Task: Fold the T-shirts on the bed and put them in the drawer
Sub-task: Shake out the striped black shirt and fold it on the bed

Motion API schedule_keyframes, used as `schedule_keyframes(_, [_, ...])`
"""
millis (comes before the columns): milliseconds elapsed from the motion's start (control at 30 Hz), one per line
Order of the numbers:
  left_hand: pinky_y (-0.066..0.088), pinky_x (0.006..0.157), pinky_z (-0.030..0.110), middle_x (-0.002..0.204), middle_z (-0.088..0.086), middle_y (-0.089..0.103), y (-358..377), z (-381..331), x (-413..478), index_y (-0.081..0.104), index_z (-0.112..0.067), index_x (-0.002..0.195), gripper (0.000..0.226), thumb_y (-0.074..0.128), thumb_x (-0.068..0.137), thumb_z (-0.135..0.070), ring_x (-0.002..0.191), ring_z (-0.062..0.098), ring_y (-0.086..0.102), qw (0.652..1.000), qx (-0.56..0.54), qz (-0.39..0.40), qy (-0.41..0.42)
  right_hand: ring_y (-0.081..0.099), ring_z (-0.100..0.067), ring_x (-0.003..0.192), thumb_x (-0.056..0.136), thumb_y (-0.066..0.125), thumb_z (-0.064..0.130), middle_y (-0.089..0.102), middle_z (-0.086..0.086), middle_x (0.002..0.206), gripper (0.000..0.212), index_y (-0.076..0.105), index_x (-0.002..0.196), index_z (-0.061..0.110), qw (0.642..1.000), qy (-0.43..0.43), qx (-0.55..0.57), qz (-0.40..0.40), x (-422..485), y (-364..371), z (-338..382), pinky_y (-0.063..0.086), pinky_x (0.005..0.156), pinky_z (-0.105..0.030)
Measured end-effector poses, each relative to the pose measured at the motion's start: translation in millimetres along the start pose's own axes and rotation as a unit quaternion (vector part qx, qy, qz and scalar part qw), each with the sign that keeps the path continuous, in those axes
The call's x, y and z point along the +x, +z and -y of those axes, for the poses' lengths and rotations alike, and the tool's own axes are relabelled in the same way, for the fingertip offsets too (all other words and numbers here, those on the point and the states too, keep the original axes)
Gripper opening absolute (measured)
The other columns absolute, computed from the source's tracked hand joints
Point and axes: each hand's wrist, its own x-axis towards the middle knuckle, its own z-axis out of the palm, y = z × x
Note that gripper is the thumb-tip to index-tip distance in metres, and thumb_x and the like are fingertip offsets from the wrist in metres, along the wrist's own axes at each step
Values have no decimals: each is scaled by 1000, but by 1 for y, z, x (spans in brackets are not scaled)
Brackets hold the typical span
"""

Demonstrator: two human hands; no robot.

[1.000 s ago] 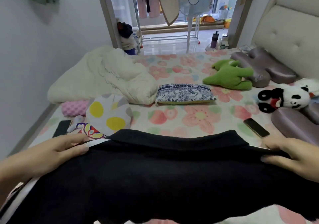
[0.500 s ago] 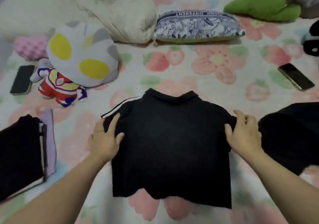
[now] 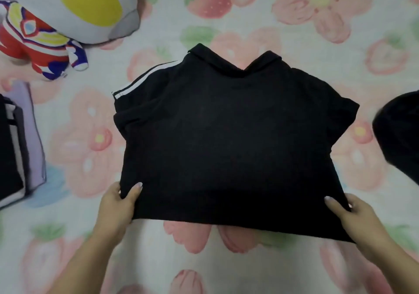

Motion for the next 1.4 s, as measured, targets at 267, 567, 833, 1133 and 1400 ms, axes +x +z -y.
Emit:
schedule_keyframes(267, [50,77,45,88,12,67,-27,24,-13,54,-10,99,27,67,83,-28,80,32,63,976,215,46,-8,62,-31,86,86,64,19,67,-11,86,16,59,93,6,986,-21,-153,60,-19,-13,-25,42,77,-39])
schedule_keyframes(567, [49,78,42,115,19,55,0,-72,104,50,-3,119,77,69,68,-58,95,32,58,987,-112,-111,6,59,-17,73,86,65,24,61,2,89,30,57,113,13,978,-75,180,-69,110,-29,72,51,50,-19])
schedule_keyframes(833, [45,82,40,105,22,62,-3,-99,159,53,-7,107,24,59,87,-17,95,35,60,963,75,-197,169,57,-38,103,80,67,29,56,-16,106,43,39,112,24,938,-159,6,-307,150,-34,98,45,89,-49])
schedule_keyframes(1133, [25,101,49,135,21,42,62,-170,148,37,-17,138,61,46,85,-46,125,39,36,863,298,-190,361,36,-37,126,77,49,58,44,-18,134,67,45,129,17,903,-284,-253,-200,152,16,196,28,102,-50])
schedule_keyframes(1400, [27,67,41,103,29,58,149,-225,173,45,2,107,51,45,92,-46,94,44,53,829,365,-152,396,53,-39,95,91,52,38,58,-24,102,39,45,109,4,884,-377,-241,-134,182,69,256,31,70,-36])
